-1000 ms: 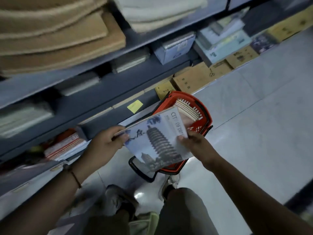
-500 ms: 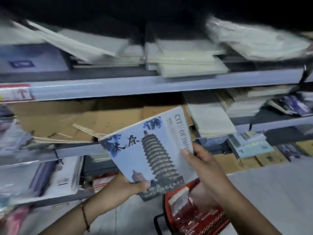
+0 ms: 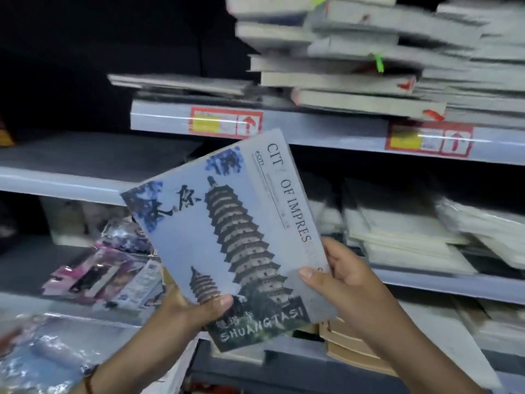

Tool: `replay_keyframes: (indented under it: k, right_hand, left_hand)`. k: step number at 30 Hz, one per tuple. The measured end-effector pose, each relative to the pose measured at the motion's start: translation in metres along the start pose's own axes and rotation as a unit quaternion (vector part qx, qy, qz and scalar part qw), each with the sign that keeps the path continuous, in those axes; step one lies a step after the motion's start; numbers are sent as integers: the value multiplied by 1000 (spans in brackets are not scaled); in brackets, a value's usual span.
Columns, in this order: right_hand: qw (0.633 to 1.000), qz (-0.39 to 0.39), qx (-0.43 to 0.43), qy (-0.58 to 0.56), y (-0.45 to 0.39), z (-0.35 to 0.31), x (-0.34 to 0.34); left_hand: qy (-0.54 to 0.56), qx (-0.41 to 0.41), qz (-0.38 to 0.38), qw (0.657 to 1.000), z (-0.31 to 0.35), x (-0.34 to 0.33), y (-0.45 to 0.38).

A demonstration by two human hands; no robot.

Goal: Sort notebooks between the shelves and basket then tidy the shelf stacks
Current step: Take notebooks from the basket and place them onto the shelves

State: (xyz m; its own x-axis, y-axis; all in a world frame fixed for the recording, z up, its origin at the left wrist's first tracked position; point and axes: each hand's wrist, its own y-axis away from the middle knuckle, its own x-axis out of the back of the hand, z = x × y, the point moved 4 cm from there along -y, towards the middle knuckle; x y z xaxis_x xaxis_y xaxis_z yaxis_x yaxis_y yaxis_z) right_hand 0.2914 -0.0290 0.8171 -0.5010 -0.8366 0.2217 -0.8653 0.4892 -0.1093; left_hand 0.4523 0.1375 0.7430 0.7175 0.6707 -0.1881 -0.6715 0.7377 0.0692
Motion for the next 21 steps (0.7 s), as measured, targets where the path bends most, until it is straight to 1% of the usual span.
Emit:
replay_keyframes:
  k: [2,4,8,11,13,15,17,19,21]
  right_hand:
    - [1000,-9,16,19,-9,-14,-10]
    - [999,-15,38,33,-15,-28,-20]
    - [994,-21,99,48,-25,-65,-34]
    - [989,-33,140,35,-38,-103,-45]
    - [988,-41,145,17,-49,-127,-53]
    - [991,-34,128,-2,-61,-150,-62]
    - [995,-33,94,-21,-73,-167,-71]
    - [996,-45,50,-65,-86,-186,-81]
    - [992,-33,25,-116,-104,-206,-91]
  left_hand:
    - [45,-7,7,999,23,12,2]
    - [63,-27,22,997,46,23,3]
    - [74,-96,38,992,96,35,12]
    - [67,-145,34,987,137,46,18]
    - [37,-142,40,988,166,49,15]
    - [9,-134,47,990,200,61,7]
    - [-34,-102,12,994,232,73,-2]
    - [-45,-58,1,997,259,91,-12]
    - [-51,-31,-3,998,288,107,-23]
